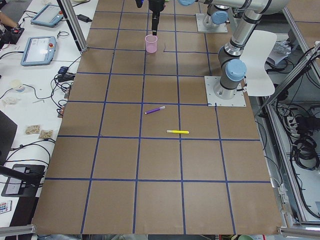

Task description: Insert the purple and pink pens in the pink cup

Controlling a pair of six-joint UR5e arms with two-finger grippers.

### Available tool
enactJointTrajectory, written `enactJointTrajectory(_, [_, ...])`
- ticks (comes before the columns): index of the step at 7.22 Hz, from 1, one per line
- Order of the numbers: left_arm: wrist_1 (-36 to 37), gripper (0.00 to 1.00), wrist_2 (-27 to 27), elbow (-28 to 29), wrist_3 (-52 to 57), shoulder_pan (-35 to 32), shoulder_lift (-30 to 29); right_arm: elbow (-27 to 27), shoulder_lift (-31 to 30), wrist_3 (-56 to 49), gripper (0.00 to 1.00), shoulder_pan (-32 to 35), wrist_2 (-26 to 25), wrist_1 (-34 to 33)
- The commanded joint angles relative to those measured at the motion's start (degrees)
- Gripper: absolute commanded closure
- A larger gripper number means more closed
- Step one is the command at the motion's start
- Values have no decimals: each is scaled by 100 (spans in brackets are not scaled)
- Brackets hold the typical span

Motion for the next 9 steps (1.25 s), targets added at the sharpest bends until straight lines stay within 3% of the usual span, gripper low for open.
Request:
enactJointTrajectory(1, [0,0,0,0,0,0,9,27,86,-1497,0,-445,-88,-84])
enactJointTrajectory(5, [0,0,-9,0,-17,0,0,562,86,-6384,0,-2949,8,-577])
enactJointTrajectory(9, [-9,0,9,-236,0,-35,52,2001,86,-9291,0,-4191,252,-1795])
